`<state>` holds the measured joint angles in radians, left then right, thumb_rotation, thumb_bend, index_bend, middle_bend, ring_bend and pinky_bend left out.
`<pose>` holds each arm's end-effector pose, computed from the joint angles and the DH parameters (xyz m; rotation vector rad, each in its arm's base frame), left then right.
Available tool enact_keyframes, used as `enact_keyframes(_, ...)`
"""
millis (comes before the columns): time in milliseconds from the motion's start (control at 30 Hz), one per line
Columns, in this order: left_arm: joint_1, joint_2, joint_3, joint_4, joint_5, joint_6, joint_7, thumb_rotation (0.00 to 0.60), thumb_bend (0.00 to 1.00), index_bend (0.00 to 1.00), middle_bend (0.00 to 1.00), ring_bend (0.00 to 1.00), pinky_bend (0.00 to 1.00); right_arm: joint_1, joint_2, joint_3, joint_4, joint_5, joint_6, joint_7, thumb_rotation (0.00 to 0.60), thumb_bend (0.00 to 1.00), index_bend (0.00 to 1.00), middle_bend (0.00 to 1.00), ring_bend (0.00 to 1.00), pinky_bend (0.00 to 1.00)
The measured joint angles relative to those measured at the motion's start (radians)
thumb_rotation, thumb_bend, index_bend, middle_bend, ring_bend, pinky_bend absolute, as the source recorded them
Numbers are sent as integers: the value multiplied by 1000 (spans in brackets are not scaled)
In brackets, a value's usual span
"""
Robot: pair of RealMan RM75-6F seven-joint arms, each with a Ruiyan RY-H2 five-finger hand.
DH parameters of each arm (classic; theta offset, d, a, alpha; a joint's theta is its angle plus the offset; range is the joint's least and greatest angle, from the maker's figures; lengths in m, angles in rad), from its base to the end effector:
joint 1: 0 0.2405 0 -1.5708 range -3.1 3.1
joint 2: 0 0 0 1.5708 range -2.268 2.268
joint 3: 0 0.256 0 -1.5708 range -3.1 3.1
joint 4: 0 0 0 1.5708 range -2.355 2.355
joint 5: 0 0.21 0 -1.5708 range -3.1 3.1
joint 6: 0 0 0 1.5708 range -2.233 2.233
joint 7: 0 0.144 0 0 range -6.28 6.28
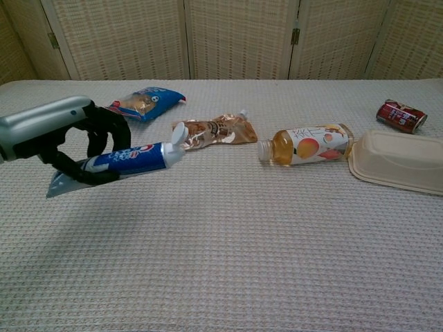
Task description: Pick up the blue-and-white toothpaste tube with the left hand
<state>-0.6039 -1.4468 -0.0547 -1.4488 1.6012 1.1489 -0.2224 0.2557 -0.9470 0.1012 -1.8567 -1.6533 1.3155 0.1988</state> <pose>-0.1763 0.2987 0.0178 -1.9262 -1.0469 -1.2988 -0.2201 -0.2247 0.1662 1.6415 -1.0206 1.2172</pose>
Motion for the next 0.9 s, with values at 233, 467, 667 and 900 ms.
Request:
enact_keyframes(233,-40,38,-34,-122,-6,-22,1,600,773,752,778,685,599,148,11,48,-116,16,-184,-66,432,78,170,0,0,0)
enact_keyframes(467,-68,39,-59,-186,-32,-44,19,600,780,758,784,687,598,278,7,93,-203,98,-331,-173,431,85,196,0,0,0)
enact_keyframes(667,-79,33,-66,-218,-56,-59,45,600,780,758,784,687,599,338,-3,113,-247,192,-399,-273,429,93,202,0,0,0)
enact_keyframes(900,-82,10,-62,-223,-72,-64,67,600,780,758,784,687,603,398,-31,114,-283,258,-453,-338,431,94,207,0,0,0)
